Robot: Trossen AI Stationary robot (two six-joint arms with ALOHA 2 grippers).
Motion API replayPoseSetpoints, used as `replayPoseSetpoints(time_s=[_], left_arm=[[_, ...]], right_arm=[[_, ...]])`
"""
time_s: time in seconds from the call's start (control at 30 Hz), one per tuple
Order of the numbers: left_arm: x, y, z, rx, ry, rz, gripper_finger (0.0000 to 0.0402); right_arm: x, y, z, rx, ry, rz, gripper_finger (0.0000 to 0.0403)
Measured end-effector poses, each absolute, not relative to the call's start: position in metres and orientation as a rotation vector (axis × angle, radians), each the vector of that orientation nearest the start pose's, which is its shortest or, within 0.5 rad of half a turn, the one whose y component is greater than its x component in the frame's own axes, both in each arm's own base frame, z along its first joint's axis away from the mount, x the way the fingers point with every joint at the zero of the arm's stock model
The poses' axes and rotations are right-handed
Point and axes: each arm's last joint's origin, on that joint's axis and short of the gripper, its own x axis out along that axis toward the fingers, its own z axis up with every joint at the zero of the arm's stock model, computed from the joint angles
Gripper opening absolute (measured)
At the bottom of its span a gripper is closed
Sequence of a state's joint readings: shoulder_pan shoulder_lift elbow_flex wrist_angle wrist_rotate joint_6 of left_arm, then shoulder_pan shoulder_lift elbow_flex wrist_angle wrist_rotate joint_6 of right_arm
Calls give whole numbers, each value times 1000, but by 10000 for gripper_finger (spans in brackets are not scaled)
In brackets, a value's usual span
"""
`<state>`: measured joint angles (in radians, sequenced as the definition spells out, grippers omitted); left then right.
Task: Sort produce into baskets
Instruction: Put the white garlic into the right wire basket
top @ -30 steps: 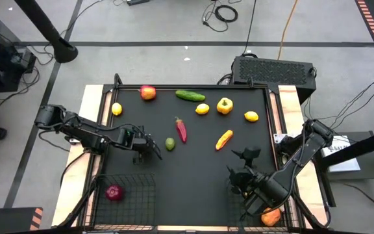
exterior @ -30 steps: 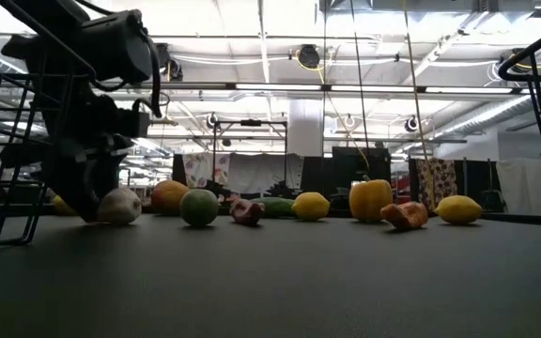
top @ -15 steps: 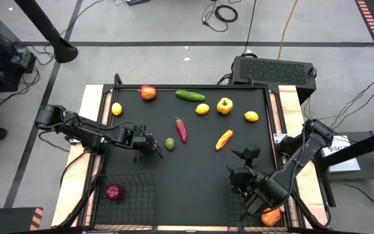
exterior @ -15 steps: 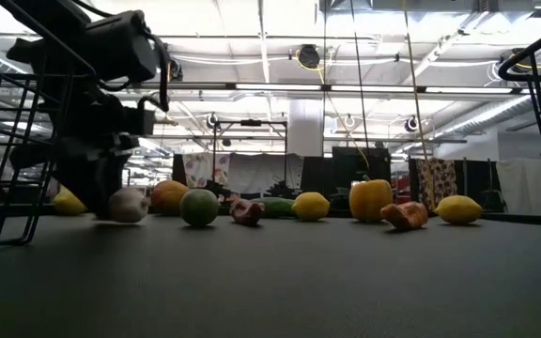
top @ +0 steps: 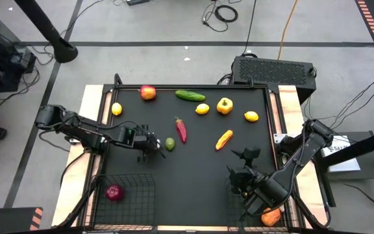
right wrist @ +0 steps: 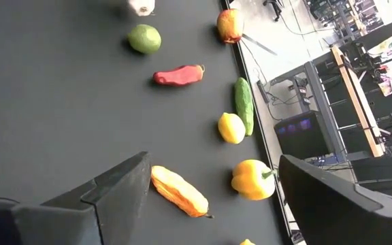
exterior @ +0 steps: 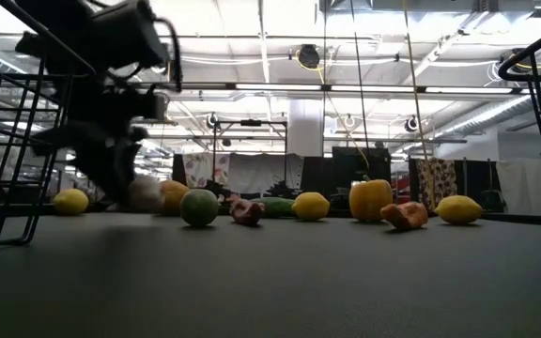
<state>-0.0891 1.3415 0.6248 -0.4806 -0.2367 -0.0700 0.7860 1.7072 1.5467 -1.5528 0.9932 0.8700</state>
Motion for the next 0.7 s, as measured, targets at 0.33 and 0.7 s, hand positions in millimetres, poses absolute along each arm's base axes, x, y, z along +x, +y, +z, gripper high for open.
replayPoseSetpoints(time_s=[0.33,0.7], left_arm=[[266,-18,236,91,898,161,126],[301,-57,303,117,413,-12,126]], right_arm=[[227,193,302,-528,846,-551,313],[214,223,302,-572,778,-393,313]])
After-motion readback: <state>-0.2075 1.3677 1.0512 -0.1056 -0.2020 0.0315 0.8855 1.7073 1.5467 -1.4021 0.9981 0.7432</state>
